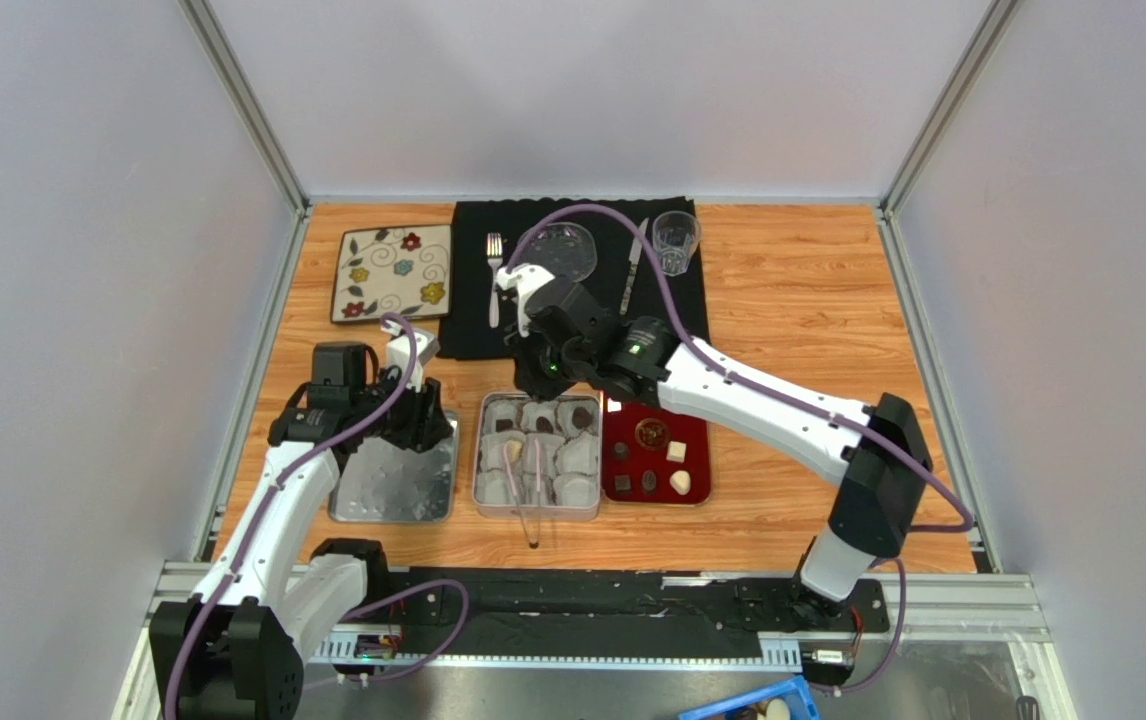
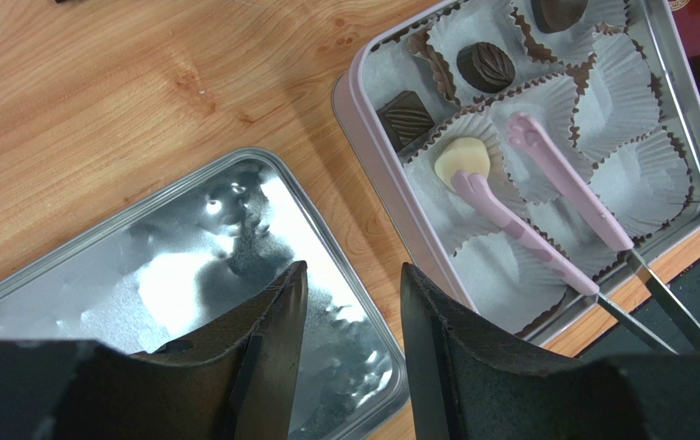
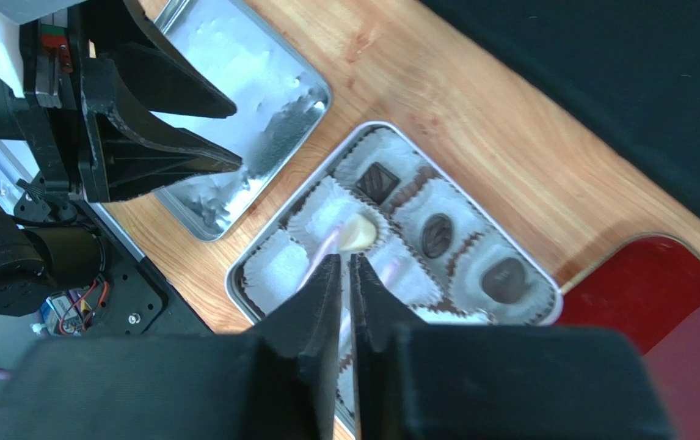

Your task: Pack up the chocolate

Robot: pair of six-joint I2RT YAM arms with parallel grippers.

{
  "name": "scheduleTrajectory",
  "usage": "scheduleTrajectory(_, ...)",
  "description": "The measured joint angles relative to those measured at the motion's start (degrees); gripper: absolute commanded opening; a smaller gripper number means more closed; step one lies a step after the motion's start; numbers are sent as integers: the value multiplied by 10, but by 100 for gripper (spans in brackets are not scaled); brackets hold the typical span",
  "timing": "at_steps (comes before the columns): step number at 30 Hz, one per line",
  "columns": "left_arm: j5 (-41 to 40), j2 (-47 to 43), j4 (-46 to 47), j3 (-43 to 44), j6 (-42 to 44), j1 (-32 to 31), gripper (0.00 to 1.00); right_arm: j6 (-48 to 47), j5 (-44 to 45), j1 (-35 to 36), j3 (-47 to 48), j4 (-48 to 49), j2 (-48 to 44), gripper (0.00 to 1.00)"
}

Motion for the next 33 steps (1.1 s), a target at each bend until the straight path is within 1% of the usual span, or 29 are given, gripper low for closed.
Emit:
scheduleTrajectory(3, 0, 0, 0, 0, 0, 0, 51, 3, 0, -15, -22, 0, -38, 8)
scheduleTrajectory(4, 0, 0, 0, 0, 0, 0, 51, 4, 0, -19, -27, -1, -50, 9)
scheduleTrajectory(5, 0, 0, 0, 0, 0, 0, 51, 5, 0, -21, -30, 0, -56, 13)
scheduleTrajectory(9, 0, 0, 0, 0, 0, 0, 51, 8, -10, -19, -73, 7, -89, 14)
scheduleTrajectory(12, 0, 0, 0, 0, 0, 0, 51, 12, -10, 3, -145, 20, -120, 14)
scheduleTrajectory(16, 3, 0, 0, 0, 0, 0, 51, 21, 5, 68, -262, 57, -170, 14)
scheduleTrajectory(20, 7, 0, 0, 0, 0, 0, 51, 29, 27, 131, -324, 100, -207, 12)
scheduleTrajectory(23, 7, 0, -1, 0, 0, 0, 51, 34, 44, 160, -333, 132, -216, 9)
scheduleTrajectory(26, 9, 0, -1, 0, 0, 0, 51, 42, 58, 164, -332, 157, -209, 7)
scheduleTrajectory(33, 11, -11, -7, 0, 1, 0, 51, 61, 81, 163, -308, 168, -135, 4)
